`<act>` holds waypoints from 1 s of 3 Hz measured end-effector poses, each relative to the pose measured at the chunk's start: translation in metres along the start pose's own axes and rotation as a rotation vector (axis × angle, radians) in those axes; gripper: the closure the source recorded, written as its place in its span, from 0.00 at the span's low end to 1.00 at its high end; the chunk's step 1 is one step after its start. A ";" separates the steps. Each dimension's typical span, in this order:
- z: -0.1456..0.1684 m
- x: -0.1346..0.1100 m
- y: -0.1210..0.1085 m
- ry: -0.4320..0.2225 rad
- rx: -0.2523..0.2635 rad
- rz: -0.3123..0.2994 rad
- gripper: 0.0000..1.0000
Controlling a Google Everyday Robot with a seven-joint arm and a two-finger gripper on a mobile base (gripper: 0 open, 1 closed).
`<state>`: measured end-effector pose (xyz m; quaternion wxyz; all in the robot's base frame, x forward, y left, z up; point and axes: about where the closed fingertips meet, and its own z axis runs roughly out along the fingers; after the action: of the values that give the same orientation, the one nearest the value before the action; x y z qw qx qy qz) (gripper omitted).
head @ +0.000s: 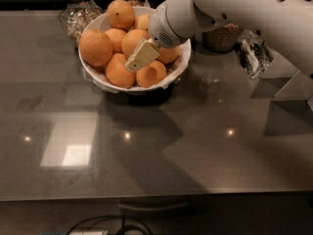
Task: Pick orange from white bowl
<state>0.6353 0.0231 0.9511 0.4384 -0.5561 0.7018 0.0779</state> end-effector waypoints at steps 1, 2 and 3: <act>0.000 0.000 0.000 0.000 0.000 -0.001 0.15; 0.001 -0.001 0.000 0.000 0.000 -0.001 0.17; 0.005 -0.002 0.001 -0.004 -0.004 -0.005 0.23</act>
Offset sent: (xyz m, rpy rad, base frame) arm 0.0000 -0.0001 0.0000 -0.0006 -0.0003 -0.0007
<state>0.6370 0.0279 0.9496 0.4388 -0.5584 0.6996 0.0793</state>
